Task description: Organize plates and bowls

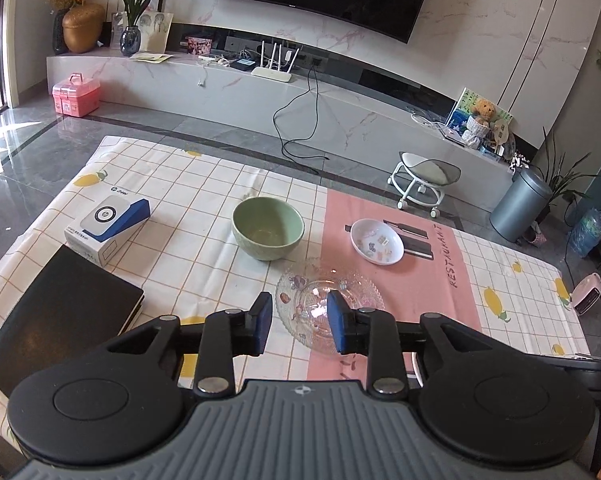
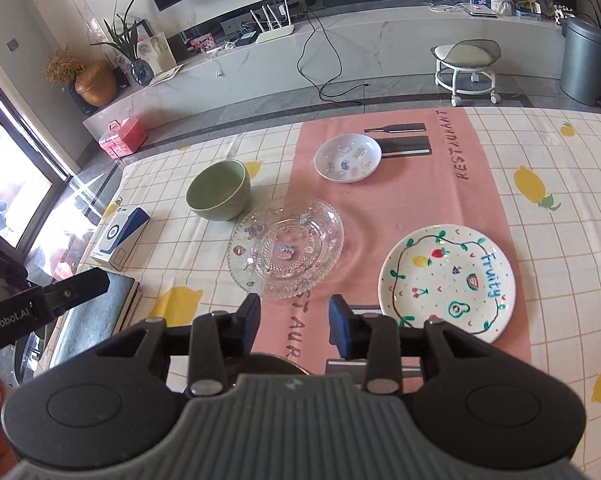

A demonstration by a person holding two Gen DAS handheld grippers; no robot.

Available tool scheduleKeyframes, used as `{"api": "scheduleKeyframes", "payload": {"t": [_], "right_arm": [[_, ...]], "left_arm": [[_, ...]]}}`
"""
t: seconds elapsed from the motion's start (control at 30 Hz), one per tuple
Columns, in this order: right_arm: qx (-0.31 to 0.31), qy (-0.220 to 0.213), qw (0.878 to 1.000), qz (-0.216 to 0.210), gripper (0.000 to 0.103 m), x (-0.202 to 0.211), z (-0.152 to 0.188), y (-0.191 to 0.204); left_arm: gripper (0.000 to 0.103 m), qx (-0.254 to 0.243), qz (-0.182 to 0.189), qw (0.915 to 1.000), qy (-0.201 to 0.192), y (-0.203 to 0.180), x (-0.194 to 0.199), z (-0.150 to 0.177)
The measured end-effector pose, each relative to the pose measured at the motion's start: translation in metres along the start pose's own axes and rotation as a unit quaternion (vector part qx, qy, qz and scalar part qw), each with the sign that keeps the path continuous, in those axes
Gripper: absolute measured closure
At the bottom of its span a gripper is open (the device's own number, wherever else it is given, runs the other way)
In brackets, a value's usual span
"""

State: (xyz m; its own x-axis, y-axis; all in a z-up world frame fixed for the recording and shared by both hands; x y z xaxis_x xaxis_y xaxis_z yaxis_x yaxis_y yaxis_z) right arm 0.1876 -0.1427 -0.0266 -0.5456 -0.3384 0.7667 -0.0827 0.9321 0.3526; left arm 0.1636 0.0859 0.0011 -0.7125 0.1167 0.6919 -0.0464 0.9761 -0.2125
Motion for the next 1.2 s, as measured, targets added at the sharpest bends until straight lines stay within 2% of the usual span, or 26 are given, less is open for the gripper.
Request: {"api": "scheduleKeyframes", "payload": {"t": [0.03, 0.1, 0.43, 0.57, 0.73, 0.87, 0.97, 1.2], "right_arm": [[-0.001, 0.003, 1.0, -0.001, 0.058, -0.005, -0.005, 0.001], [-0.006, 0.009, 1.0, -0.005, 0.051, -0.014, -0.014, 0.001], [-0.024, 0.048, 0.998, -0.018, 0.052, -0.083, -0.065, 0.011], [-0.025, 0.064, 0.997, -0.032, 0.053, -0.115, -0.086, 0.023], [-0.017, 0.075, 0.996, -0.038, 0.06, -0.158, -0.111, 0.039], [-0.025, 0.099, 0.994, -0.033, 0.069, -0.194, -0.122, 0.045], [-0.026, 0.113, 0.993, -0.031, 0.076, -0.218, -0.127, 0.047], [-0.021, 0.138, 0.99, -0.02, 0.086, -0.254, -0.131, 0.052]], "left_arm": [[0.059, 0.002, 0.002, 1.0, 0.001, 0.002, -0.004, -0.004], [0.059, 0.004, 0.003, 1.0, 0.005, 0.005, -0.013, -0.012], [0.059, 0.039, 0.002, 0.9989, 0.027, 0.028, -0.072, -0.049], [0.059, 0.044, -0.001, 0.9978, 0.049, 0.036, -0.106, -0.061], [0.059, 0.045, -0.025, 0.9957, 0.077, 0.048, -0.148, -0.07], [0.059, 0.073, -0.01, 0.9919, 0.103, 0.059, -0.18, -0.07], [0.059, 0.088, -0.022, 0.9892, 0.116, 0.066, -0.199, -0.067], [0.074, 0.099, -0.026, 0.9848, 0.14, 0.072, -0.227, -0.061]]}}
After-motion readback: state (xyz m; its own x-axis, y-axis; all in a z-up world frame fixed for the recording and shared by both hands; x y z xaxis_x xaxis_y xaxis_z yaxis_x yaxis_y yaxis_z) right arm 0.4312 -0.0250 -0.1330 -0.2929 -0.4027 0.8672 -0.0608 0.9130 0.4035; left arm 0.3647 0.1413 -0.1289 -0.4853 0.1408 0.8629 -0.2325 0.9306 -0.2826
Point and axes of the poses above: each gripper's, at about its wrist camera, not at the fingertips, and x roughly against the way its jaws point, y to its left, z to its underside, the point moved 4 cm from there along -x, roughly the way its jaws point, and after that the axes turned 3 degrees about -z, right-handed, at the moved point
